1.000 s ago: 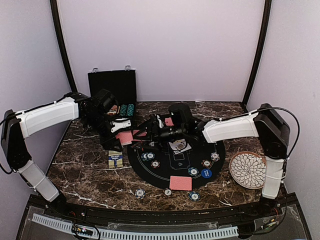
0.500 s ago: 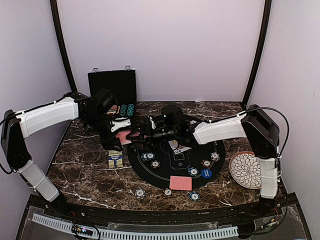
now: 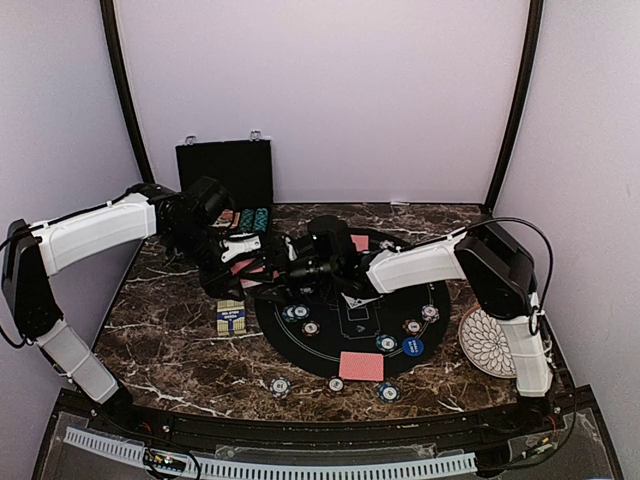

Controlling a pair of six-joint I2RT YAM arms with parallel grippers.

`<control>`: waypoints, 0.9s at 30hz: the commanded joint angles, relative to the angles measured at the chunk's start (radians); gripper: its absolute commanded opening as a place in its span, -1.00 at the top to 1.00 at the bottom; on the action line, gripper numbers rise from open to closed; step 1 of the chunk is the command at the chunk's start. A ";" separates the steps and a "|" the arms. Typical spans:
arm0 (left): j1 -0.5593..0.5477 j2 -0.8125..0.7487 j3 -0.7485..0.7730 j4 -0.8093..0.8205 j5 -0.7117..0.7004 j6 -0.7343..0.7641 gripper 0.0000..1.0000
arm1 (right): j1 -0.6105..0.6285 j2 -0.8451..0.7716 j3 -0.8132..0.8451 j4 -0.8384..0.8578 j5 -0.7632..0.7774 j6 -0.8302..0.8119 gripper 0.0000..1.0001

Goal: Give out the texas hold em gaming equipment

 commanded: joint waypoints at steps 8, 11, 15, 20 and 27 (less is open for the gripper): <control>-0.013 -0.035 -0.003 -0.014 0.021 0.025 1.00 | -0.004 0.049 0.072 0.140 0.019 0.083 -0.29; -0.013 -0.037 -0.005 -0.013 0.018 0.027 1.00 | -0.012 0.048 0.051 0.141 0.023 0.088 -0.24; -0.013 -0.041 -0.009 -0.011 0.014 0.028 1.00 | -0.027 0.036 0.005 0.147 0.029 0.090 -0.17; -0.013 -0.042 -0.011 -0.010 0.012 0.030 1.00 | -0.046 0.012 -0.068 0.156 0.033 0.083 -0.07; -0.013 -0.040 -0.009 -0.010 0.006 0.033 1.00 | -0.058 -0.022 -0.128 0.167 0.030 0.072 -0.02</control>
